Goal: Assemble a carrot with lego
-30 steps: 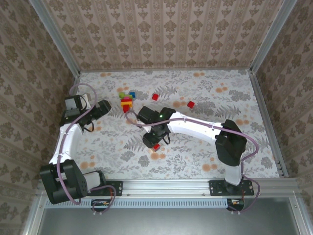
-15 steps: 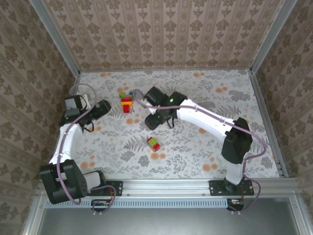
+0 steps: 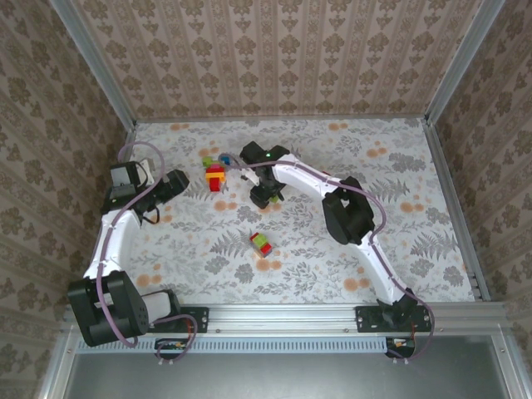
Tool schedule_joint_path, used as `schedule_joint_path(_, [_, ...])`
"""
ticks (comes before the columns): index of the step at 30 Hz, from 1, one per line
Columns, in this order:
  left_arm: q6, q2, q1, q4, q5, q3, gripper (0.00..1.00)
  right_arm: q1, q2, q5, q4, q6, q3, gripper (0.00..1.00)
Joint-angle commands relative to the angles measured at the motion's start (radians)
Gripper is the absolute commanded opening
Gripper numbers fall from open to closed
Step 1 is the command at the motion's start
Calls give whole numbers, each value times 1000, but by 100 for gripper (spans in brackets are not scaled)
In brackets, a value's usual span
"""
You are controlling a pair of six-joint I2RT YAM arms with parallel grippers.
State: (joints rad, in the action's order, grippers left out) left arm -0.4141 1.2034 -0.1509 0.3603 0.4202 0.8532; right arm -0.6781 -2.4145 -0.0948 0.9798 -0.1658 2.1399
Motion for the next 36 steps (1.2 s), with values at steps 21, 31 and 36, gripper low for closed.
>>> schedule_joint_path(21, [21,8,4,7,2,34,100,63,-118,107,68,-45,139,65])
schedule_joint_path(31, [21,8,1,6,2,33,100,63,-145,115,85,-35,160,44])
schedule_joint_path(36, [21,8,2,6,2,33,100,63,-134,116,103,-11,158,39])
